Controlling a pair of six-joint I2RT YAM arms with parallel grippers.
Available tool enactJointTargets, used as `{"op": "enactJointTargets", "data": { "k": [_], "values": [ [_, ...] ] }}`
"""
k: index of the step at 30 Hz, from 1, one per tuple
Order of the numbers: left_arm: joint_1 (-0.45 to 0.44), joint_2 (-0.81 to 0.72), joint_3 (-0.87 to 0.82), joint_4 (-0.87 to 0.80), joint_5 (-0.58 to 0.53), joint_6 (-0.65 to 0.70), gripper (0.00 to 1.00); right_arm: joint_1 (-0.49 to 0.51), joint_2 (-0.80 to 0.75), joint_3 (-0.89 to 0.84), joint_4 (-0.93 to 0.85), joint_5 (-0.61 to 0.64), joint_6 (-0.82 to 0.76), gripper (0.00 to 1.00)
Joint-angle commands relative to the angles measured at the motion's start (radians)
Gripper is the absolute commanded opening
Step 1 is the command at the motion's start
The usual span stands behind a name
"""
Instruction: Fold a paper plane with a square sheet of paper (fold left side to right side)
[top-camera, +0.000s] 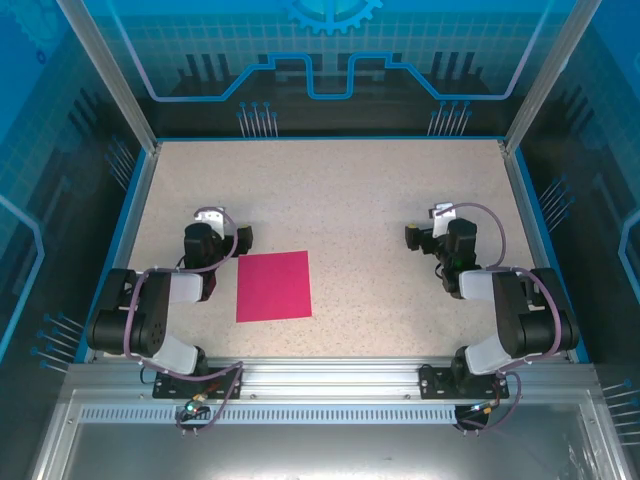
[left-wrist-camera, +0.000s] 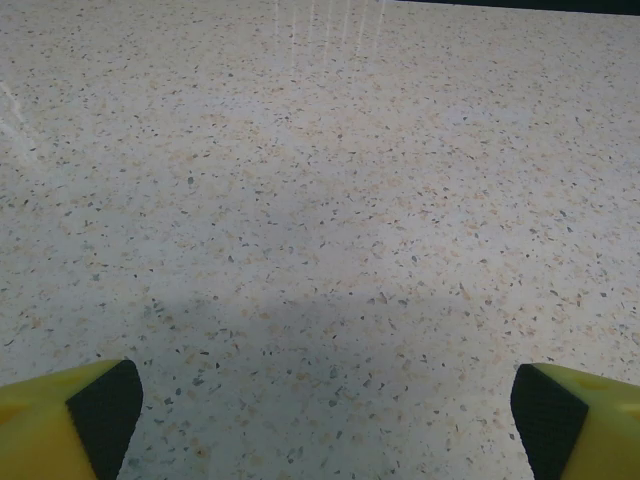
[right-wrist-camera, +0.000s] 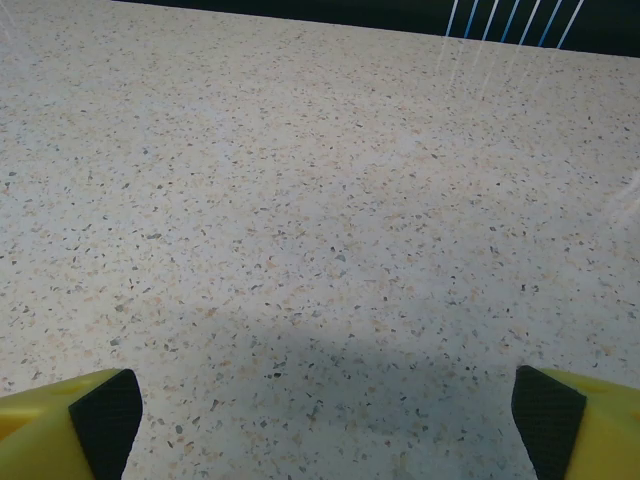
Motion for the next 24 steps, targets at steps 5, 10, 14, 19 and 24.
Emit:
{"op": "enactJointTargets", "data": {
  "k": [5,10,14,19,24],
  "values": [
    [0.009,0.001,0.020,0.029,0.020,-0.003,0.99,0.006,-0.002,0.004,0.033,0.012,-0.004,0.99],
    [0.009,0.002,0.019,0.029,0.021,-0.003,0.99,0.003,-0.001,0.004,0.032,0.010,-0.004,0.99],
    [0.010,0.001,0.019,0.030,0.022,-0.003,0.99,0.003,-0.001,0.006,0.032,0.009,-0.004,0.99],
    [0.009,0.002,0.021,0.030,0.021,-0.004,0.99,0.002,-0.002,0.006,0.031,0.005,-0.003,0.99],
    [0.009,0.000,0.019,0.029,0.014,-0.007,0.99,0.000,-0.002,0.006,0.032,0.002,-0.002,0.99]
  ]
}}
